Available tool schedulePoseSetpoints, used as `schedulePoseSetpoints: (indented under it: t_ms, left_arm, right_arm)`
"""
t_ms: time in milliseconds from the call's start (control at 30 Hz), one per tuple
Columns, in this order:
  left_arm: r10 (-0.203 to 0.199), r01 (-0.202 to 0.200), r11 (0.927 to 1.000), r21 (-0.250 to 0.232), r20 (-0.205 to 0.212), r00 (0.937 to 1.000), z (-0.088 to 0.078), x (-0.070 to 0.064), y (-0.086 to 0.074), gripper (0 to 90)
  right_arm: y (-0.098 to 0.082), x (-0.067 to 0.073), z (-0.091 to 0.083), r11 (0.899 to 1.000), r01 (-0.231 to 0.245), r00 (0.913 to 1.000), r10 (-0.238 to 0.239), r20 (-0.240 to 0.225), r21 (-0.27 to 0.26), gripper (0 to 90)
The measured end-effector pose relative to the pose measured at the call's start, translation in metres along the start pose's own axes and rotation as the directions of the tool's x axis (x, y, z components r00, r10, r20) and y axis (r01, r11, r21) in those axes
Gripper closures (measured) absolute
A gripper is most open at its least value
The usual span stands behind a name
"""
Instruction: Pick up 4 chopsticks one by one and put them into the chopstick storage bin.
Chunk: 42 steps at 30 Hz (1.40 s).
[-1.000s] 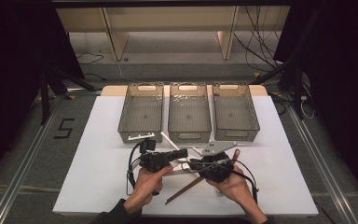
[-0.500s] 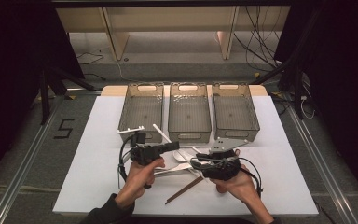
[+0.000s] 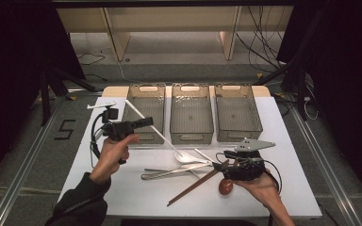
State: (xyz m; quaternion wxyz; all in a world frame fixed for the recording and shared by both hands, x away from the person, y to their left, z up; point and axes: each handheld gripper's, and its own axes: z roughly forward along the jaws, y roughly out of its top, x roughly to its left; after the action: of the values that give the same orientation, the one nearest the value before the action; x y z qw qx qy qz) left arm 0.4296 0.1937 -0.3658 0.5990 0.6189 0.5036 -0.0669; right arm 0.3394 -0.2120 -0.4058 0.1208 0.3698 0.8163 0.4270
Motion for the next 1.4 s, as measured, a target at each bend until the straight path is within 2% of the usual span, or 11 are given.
schedulePoseSetpoints:
  t_ms: [133, 233, 300, 333, 467, 667, 800, 833, 1133, 1333, 1400]
  left_arm:
    - [0.005, -0.005, 0.9998, -0.018, -0.029, 0.9996, -0.008, 0.005, 0.019, 83.3]
    - [0.013, -0.015, 0.9993, -0.034, -0.060, 0.9981, -0.014, 0.011, 0.037, 83.3]
    - [0.015, -0.018, 0.9992, -0.035, -0.067, 0.9977, -0.015, 0.012, 0.041, 83.3]
    - [0.022, -0.025, 0.9992, -0.032, -0.085, 0.9961, -0.017, 0.014, 0.048, 83.3]
    - [0.018, -0.022, 0.9991, -0.036, -0.107, 0.9941, -0.019, 0.020, 0.058, 83.3]
    - [0.008, -0.015, 0.9990, -0.042, -0.160, 0.9871, -0.019, 0.032, 0.074, 83.3]
    - [-0.006, -0.001, 0.9994, -0.034, -0.186, 0.9825, -0.012, 0.041, 0.079, 83.3]
    - [-0.004, -0.002, 0.9997, -0.026, -0.207, 0.9783, -0.008, 0.045, 0.080, 83.2]
    - [-0.026, 0.029, 0.9995, 0.011, -0.255, 0.9666, 0.011, 0.058, 0.082, 83.1]
    - [-0.021, 0.041, 0.9971, 0.065, -0.278, 0.9603, 0.028, 0.063, 0.079, 83.0]
    - [-0.006, 0.032, 0.9959, 0.085, -0.294, 0.9558, 0.034, 0.064, 0.077, 82.9]
  right_arm:
    - [-0.007, -0.007, -0.004, 1.000, -0.021, 0.9997, 0.021, 0.013, 0.011, 34.1]
    - [-0.008, -0.009, -0.005, 1.000, -0.018, 0.9998, 0.017, 0.010, 0.014, 33.5]
    - [-0.008, -0.009, -0.005, 1.000, -0.022, 0.9997, 0.021, 0.010, 0.013, 32.8]
    - [-0.008, -0.009, -0.005, 1.000, -0.022, 0.9997, 0.022, 0.011, 0.013, 32.6]
    - [-0.008, -0.011, -0.005, 1.000, -0.027, 0.9995, 0.027, 0.016, 0.013, 31.9]
    - [-0.010, -0.012, -0.004, 0.999, -0.032, 0.9993, 0.032, 0.018, 0.013, 31.9]
    - [-0.011, -0.013, -0.003, 0.999, -0.033, 0.9993, 0.032, 0.019, 0.017, 31.5]
    - [-0.011, -0.012, -0.002, 0.999, -0.034, 0.9992, 0.033, 0.021, 0.020, 31.3]
    - [-0.011, -0.013, -0.003, 0.999, -0.032, 0.9993, 0.032, 0.022, 0.018, 28.0]
    - [-0.010, -0.012, -0.003, 0.999, -0.030, 0.9994, 0.030, 0.017, 0.013, 26.8]
    - [-0.010, -0.012, -0.003, 1.000, -0.026, 0.9996, 0.026, 0.014, 0.013, 26.8]
